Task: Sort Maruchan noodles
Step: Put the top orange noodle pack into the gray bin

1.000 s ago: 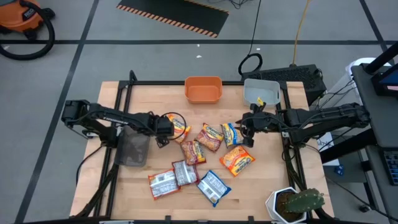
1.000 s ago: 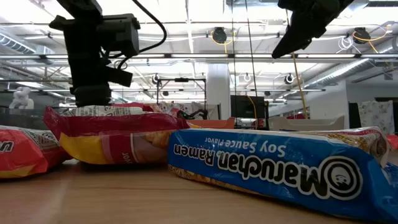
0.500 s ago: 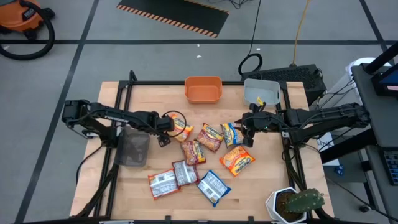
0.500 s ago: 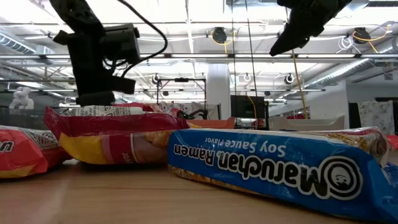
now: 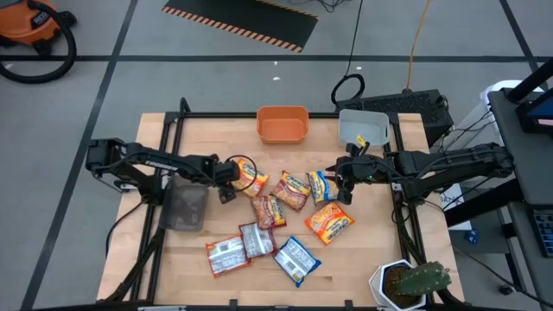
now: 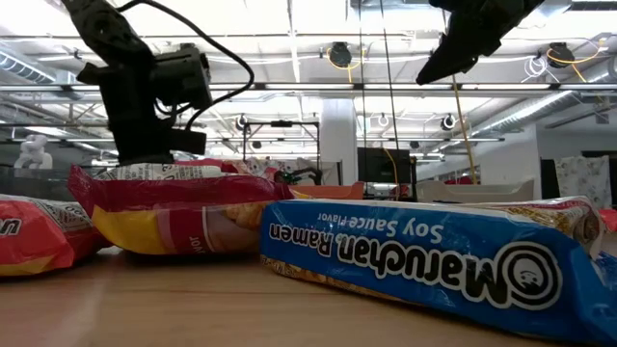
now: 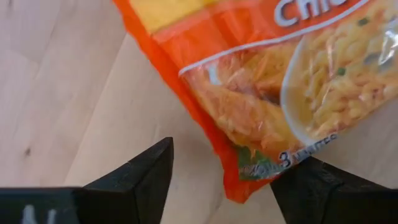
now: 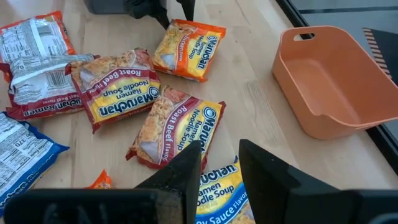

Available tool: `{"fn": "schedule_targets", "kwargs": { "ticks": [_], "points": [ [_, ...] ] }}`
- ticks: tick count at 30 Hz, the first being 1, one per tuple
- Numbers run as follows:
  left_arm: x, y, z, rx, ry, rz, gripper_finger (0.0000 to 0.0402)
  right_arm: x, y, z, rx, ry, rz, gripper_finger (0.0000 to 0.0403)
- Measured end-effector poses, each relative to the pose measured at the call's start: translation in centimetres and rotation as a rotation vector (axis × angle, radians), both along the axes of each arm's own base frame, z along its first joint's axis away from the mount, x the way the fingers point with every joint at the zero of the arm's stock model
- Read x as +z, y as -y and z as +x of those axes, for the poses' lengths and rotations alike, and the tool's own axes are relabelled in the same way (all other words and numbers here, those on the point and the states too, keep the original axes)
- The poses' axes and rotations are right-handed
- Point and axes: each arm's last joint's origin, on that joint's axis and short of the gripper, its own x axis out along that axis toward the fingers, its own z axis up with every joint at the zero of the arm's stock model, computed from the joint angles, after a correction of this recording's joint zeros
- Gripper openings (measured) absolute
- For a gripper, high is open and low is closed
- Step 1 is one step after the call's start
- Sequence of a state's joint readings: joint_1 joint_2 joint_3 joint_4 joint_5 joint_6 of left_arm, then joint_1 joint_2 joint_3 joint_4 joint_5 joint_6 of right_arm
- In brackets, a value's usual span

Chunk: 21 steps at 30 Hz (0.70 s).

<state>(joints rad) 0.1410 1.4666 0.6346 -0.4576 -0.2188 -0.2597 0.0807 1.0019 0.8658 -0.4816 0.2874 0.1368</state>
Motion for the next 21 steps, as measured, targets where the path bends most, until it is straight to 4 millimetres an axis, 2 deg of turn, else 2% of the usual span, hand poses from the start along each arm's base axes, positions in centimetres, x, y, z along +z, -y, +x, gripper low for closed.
{"fn": "schedule_targets", "kwargs": {
  "ticks": [14, 16, 21],
  "points": [
    [0.4, -0.1, 0.7, -0.112, 0.025, 0.043, 0.0020, -0.3, 0.0, 0.1, 0.002, 0.013, -0.001, 0.0105],
    [0.6, -0.2, 0.9, -0.116, 0.035, 0.047, 0.0007, -0.9, 0.0, 0.3, 0.001, 0.035, 0.003, 0.0105],
    [2.0, -0.1, 1.9, -0.143, 0.071, 0.082, 0.0004, -2.0, -0.1, 0.8, 0.017, 0.148, -0.010, 0.0105]
  ]
}}
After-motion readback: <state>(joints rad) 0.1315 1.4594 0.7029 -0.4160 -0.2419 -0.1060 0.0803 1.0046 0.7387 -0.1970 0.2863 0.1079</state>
